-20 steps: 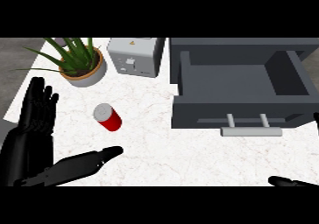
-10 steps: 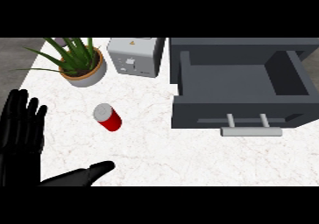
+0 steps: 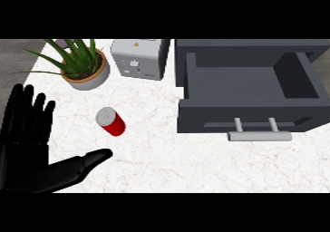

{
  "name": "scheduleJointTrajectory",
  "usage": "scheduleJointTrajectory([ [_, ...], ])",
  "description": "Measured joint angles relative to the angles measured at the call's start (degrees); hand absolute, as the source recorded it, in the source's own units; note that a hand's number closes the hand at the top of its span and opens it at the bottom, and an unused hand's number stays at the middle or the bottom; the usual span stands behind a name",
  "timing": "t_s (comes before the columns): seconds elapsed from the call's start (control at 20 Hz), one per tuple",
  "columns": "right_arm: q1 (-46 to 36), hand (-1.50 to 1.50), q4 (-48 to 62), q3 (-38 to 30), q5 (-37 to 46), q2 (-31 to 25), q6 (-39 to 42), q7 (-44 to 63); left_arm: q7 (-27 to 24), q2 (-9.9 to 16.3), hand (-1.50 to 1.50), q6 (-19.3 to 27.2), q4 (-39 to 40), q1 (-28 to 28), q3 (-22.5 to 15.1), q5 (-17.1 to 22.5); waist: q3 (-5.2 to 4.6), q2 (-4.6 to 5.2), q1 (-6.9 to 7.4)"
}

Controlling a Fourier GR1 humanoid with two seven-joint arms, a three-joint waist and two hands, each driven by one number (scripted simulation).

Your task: Pick up the can, place it into the drawer and close the drawer

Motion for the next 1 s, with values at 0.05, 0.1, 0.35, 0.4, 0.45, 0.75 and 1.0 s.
scheduleJointTrajectory([
  [0.05,0.5,-1.50,-0.3,-0.2,-0.1,0.5,0.5,-0.3,-0.4,0.0,-1.50,0.5,0.9,-0.5,0.0,0.8,-0.01,-0.01,-0.02],
  [0.1,0.5,-1.50,-0.2,-0.5,-0.1,0.6,0.9,-0.3,-1.4,0.0,-1.50,0.2,2.0,-0.6,1.0,2.6,-0.02,0.00,0.00],
  [0.35,1.4,-1.50,-0.3,-3.5,-2.1,0.7,3.6,0.2,-5.2,0.1,-1.50,0.2,6.8,-1.5,3.5,7.3,-0.02,0.01,0.02],
  [0.4,2.2,-1.50,-0.8,-3.7,-2.2,1.2,4.1,0.1,-7.1,0.0,-1.50,0.3,8.9,-1.4,3.8,8.4,-0.02,0.02,-0.04],
  [0.45,2.7,-1.50,-0.7,-3.7,-1.4,2.0,4.9,-0.7,-7.6,0.0,-1.50,1.0,9.4,-1.3,3.1,8.3,-0.03,0.01,-0.04],
  [0.75,1.3,-1.50,-0.2,-6.4,-3.1,1.3,6.3,0.9,-14.2,0.0,-1.50,3.5,20.0,-4.9,3.0,10.8,-0.03,0.05,-0.08],
  [1.0,2.4,-1.50,-0.9,-8.1,-4.0,2.7,8.7,0.7,-18.9,0.0,-1.50,4.0,26.4,-6.0,3.2,12.3,-0.01,0.04,-0.08],
])
